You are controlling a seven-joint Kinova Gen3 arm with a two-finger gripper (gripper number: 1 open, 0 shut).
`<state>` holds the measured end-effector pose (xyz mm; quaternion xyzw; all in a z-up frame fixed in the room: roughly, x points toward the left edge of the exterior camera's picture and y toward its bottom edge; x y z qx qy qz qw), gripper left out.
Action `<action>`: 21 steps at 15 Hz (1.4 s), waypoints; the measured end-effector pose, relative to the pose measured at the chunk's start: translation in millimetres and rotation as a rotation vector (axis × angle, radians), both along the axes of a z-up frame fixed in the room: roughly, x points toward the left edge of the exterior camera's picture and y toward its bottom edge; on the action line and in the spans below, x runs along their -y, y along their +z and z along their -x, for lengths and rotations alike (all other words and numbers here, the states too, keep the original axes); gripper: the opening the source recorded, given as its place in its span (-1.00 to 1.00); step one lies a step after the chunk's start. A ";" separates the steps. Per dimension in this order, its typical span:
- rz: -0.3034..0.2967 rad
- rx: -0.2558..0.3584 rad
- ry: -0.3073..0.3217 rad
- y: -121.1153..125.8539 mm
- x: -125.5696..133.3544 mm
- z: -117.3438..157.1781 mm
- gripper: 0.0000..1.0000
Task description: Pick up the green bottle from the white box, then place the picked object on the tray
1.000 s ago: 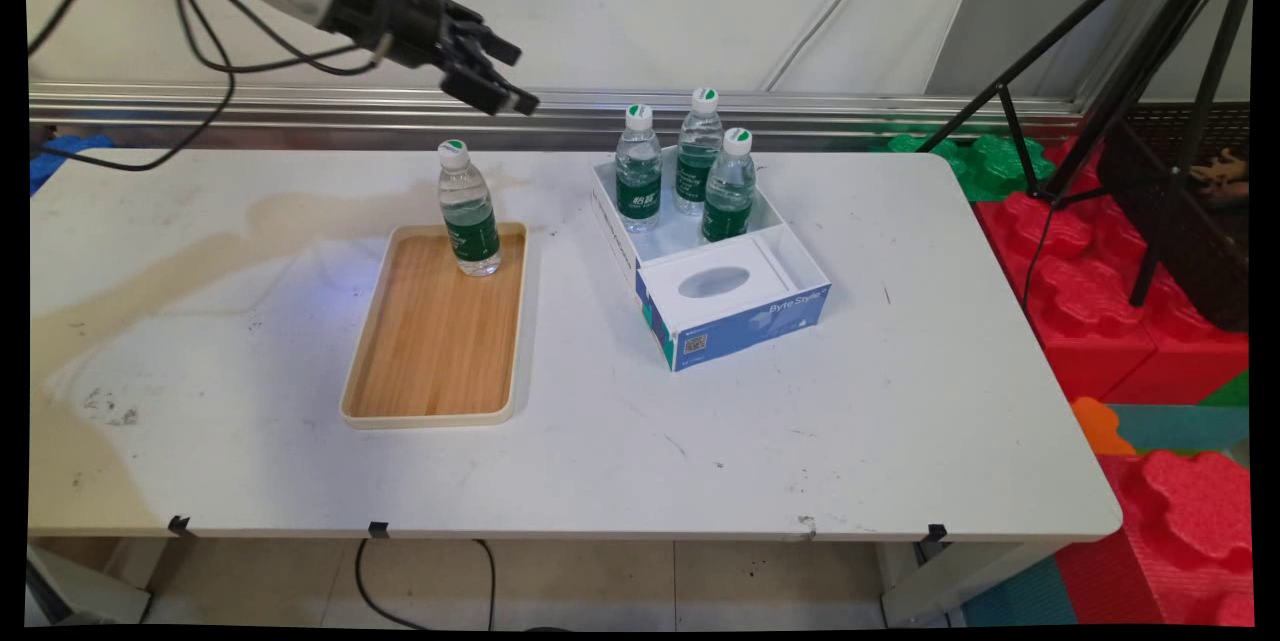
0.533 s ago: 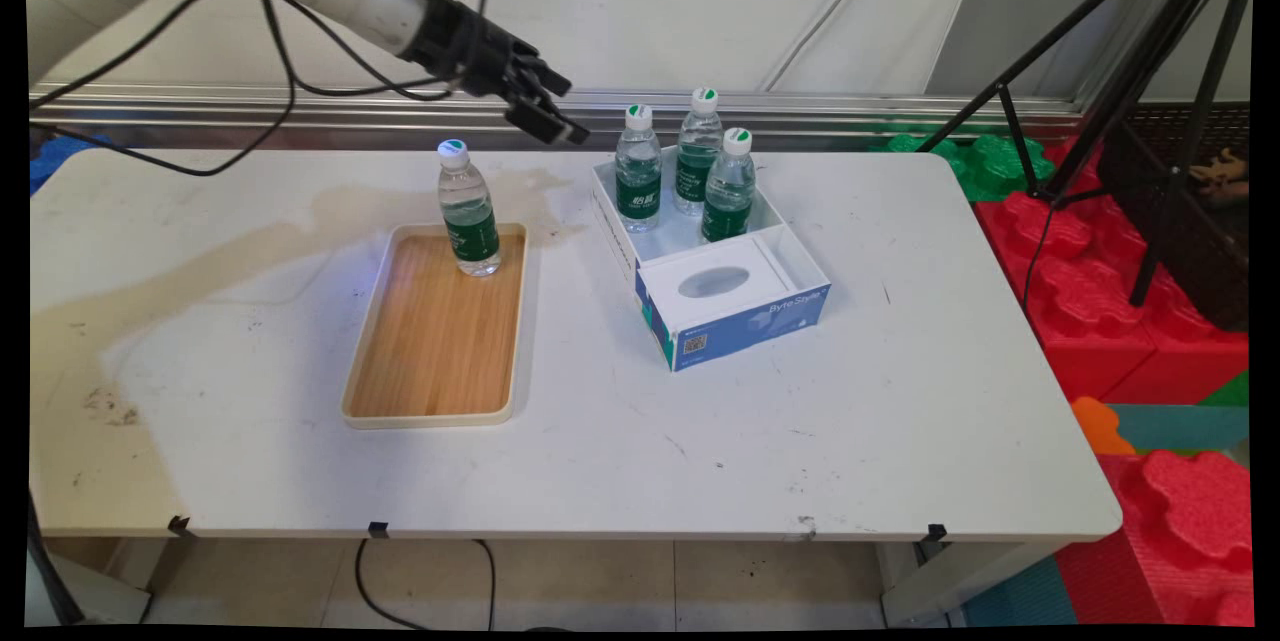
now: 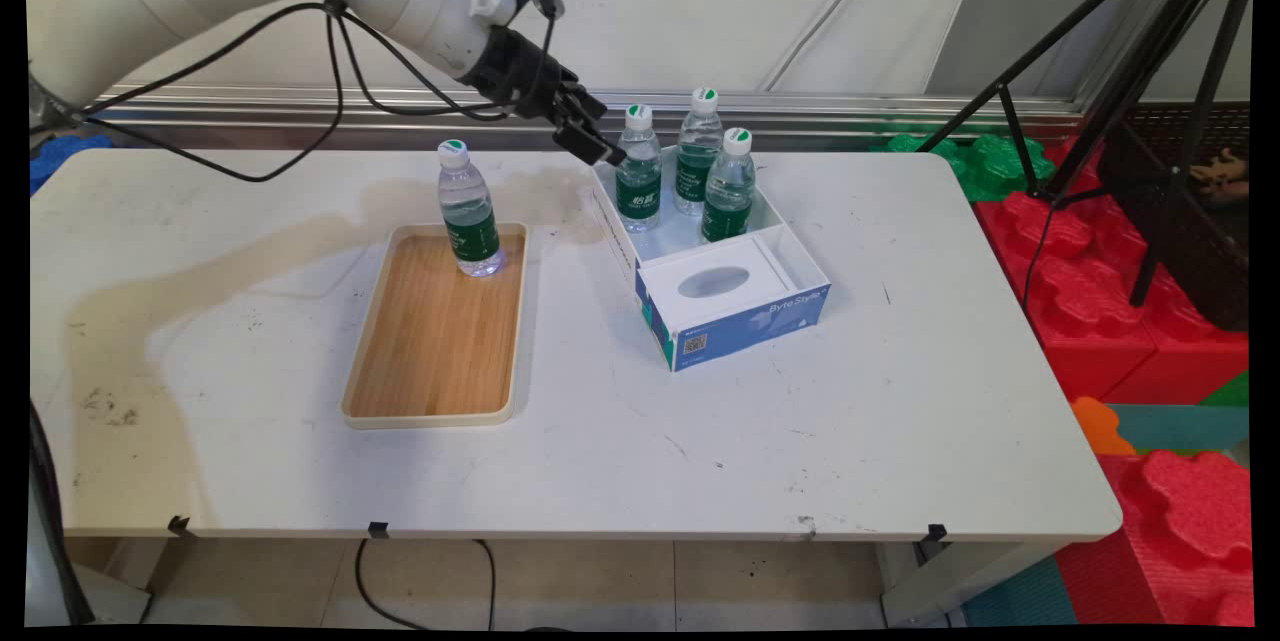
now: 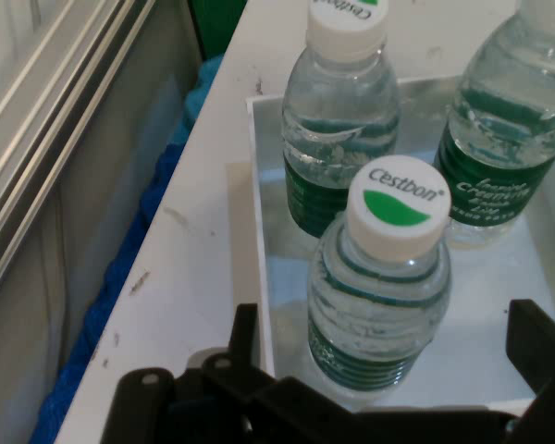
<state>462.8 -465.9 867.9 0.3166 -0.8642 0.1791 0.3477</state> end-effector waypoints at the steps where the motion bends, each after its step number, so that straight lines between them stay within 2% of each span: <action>1: -0.004 0.003 0.000 -3.3 3.2 2.8 1.00; 13: -0.039 0.019 -0.009 -28.6 34.5 29.7 1.00; 14: -0.040 0.019 -0.010 -29.7 36.0 30.9 -1.00; 21: -0.046 0.017 -0.016 -31.4 37.8 33.2 -1.00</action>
